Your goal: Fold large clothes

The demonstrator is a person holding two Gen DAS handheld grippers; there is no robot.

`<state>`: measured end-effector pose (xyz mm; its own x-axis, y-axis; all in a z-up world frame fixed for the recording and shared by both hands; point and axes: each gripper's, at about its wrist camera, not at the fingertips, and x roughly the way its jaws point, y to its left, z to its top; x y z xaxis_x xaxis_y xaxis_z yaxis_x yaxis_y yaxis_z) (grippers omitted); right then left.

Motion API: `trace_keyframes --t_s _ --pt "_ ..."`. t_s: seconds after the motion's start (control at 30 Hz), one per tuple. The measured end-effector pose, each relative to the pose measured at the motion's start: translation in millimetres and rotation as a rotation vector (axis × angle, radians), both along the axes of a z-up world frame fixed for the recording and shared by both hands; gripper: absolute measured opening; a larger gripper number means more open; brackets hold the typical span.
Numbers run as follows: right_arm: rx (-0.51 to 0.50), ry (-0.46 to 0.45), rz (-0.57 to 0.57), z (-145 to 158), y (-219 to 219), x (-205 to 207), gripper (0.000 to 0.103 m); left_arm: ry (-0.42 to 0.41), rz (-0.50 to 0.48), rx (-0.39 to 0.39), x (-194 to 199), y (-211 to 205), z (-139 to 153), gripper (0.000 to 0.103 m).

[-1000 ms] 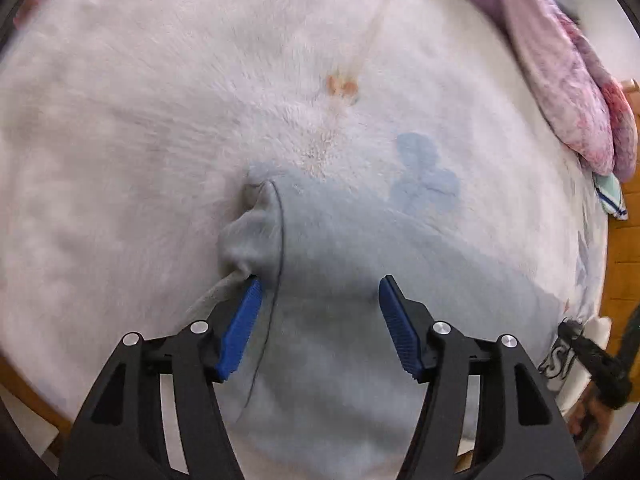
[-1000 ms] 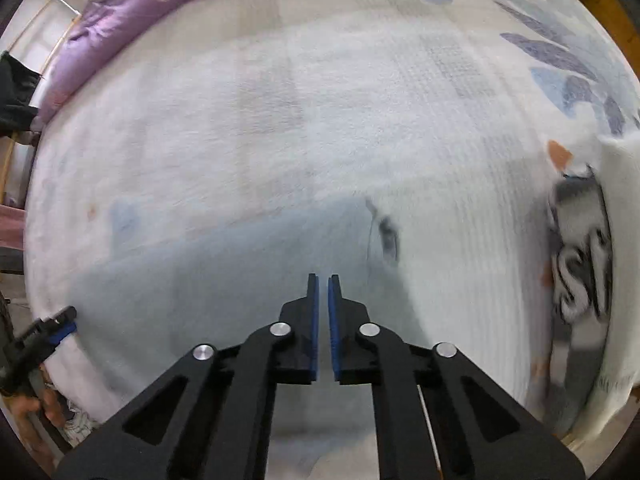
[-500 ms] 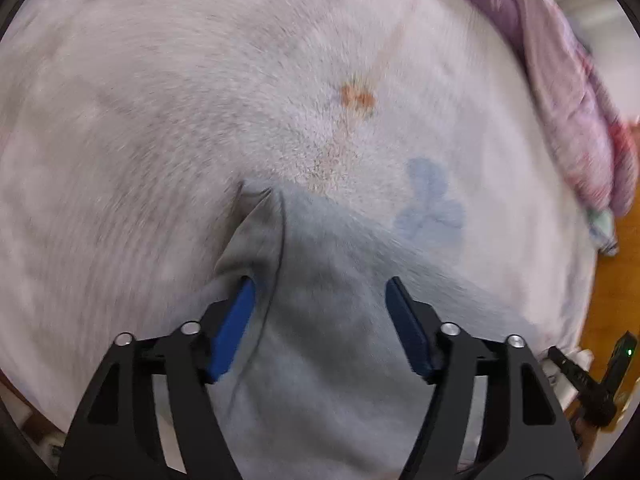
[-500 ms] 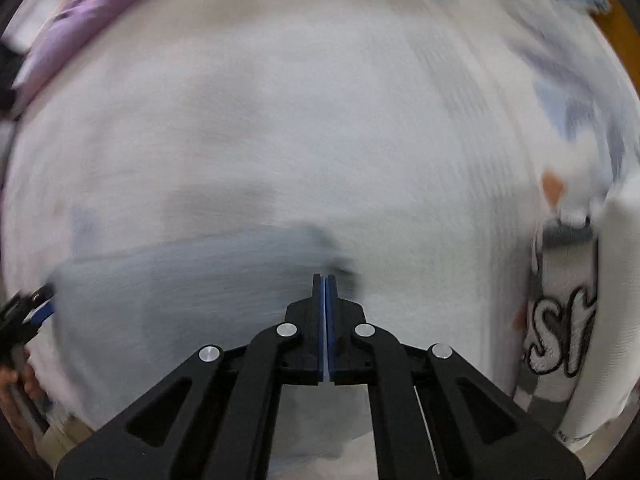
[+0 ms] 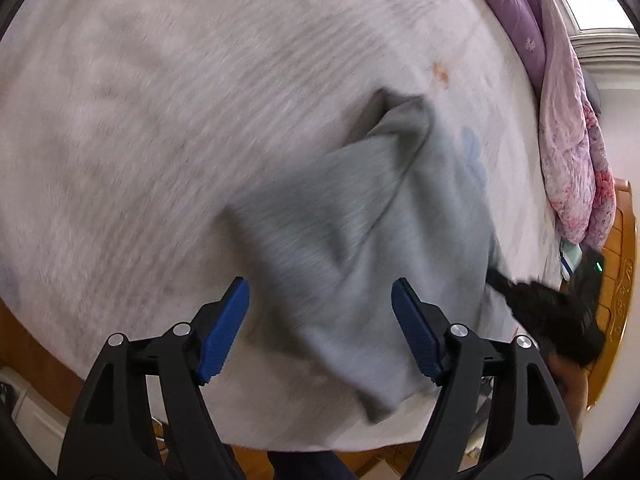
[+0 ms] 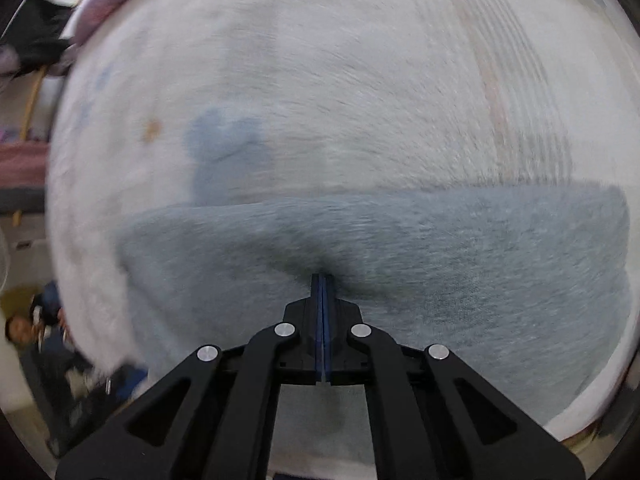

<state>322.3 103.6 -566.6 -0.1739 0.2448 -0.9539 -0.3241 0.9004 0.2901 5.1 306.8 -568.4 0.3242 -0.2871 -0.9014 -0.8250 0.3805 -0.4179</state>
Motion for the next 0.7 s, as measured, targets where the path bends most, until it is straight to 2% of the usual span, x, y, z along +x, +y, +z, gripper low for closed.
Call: trace_keyframes --t_s 0.13,0.2,0.3,0.43,0.53,0.7 --pt "-0.018 -0.021 -0.039 1.8 -3.1 -1.8 0.000 -0.007 -0.037 -0.041 -11.1 -8.6 -11.0 0.074" --pt "-0.042 -0.057 -0.016 13.8 -6.5 -14.9 0.000 -0.008 -0.043 -0.064 -14.4 -11.7 -17.9 0.074" --pt "-0.066 -0.032 -0.024 26.6 -24.6 -44.8 0.000 0.001 -0.044 -0.094 -14.1 -15.8 -26.0 0.074" --pt "-0.074 0.029 -0.041 7.8 -50.5 -83.4 0.000 0.004 -0.047 -0.145 -15.2 -19.2 -40.1 0.074" --pt "-0.064 -0.003 -0.051 -5.5 -55.0 -87.9 0.000 -0.001 -0.040 -0.169 -15.2 -20.3 -46.7 0.076" --pt "-0.077 -0.022 -0.046 8.7 -55.5 -96.7 0.000 -0.032 -0.001 -0.200 -6.0 -22.4 -54.8 0.077"
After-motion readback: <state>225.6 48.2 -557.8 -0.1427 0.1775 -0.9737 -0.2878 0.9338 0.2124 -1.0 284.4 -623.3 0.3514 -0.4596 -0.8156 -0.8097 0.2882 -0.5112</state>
